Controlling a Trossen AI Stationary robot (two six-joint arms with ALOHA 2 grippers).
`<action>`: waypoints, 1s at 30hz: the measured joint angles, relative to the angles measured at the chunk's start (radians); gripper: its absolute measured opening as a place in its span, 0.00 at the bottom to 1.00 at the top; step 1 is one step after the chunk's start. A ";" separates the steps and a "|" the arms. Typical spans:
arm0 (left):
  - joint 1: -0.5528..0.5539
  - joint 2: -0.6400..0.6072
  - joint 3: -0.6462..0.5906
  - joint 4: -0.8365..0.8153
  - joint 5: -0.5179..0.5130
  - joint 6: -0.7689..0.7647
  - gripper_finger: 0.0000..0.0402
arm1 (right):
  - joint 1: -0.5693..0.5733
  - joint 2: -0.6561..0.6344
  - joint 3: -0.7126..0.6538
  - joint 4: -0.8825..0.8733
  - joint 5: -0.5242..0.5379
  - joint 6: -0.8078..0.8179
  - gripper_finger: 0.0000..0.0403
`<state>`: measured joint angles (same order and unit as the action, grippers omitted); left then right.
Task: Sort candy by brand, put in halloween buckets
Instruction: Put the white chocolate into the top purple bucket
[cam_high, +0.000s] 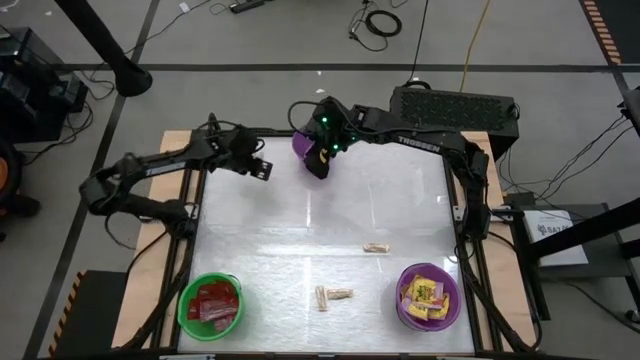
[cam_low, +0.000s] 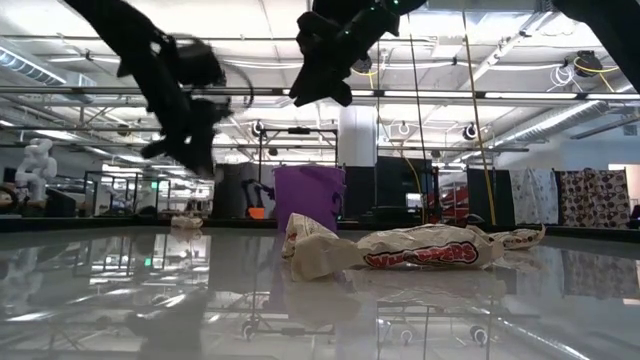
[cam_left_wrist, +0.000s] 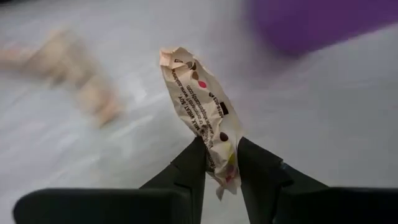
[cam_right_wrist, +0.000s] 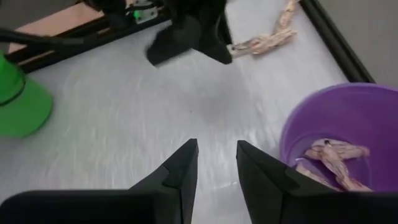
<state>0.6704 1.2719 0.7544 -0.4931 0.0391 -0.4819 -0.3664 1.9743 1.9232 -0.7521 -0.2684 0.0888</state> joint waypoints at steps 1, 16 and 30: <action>-0.012 -0.027 0.000 0.021 0.032 0.017 0.21 | 0.005 0.000 0.000 0.000 0.000 -0.010 0.26; -0.079 -0.179 0.003 0.436 0.398 -0.062 0.21 | 0.068 -0.011 0.001 0.113 0.000 -0.215 0.26; -0.110 -0.179 0.003 0.450 0.507 -0.010 0.22 | 0.191 -0.029 0.002 0.154 0.203 -0.918 0.26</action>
<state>0.5602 1.0927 0.7570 -0.0429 0.5456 -0.4919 -0.1759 1.9454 1.9255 -0.5980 -0.0658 -0.8296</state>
